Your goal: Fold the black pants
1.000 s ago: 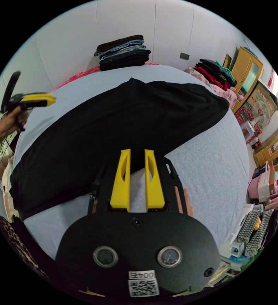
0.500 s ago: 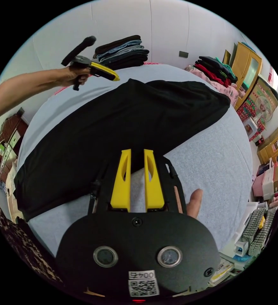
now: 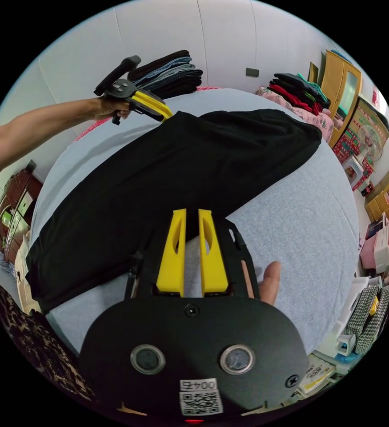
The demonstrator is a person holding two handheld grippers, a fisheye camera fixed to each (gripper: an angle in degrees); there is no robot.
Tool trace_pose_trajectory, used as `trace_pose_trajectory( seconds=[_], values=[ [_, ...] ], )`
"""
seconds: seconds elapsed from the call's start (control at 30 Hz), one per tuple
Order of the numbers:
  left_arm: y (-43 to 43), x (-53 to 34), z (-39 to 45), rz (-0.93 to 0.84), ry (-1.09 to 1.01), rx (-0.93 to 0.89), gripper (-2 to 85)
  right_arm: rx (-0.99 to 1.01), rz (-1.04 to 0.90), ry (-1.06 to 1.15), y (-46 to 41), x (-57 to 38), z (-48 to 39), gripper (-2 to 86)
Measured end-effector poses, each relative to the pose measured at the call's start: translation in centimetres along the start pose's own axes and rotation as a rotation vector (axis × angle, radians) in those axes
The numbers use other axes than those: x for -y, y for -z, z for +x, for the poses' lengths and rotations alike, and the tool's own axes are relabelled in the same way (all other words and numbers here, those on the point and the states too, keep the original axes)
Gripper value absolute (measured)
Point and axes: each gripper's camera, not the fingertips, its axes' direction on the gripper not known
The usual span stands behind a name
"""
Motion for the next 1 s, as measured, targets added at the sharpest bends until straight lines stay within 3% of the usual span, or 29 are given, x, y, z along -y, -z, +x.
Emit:
trace_pose_trajectory(
  seconds=[0.3,0.77,1.0],
  values=[
    [0.7,0.6,-2.3,0.054,0.013,0.039,3.6,0.006,0.001,-0.01,-0.6,-0.1,0.2,4.2],
    [-0.4,3.6,-4.3,-0.027,-0.123,0.104,7.1,0.016,0.002,-0.025,-0.3,0.1,1.3,3.9],
    [0.9,3.7,-6.3,0.001,-0.129,0.056,7.1,0.057,0.003,-0.066,0.5,0.4,2.8,2.0]
  ],
)
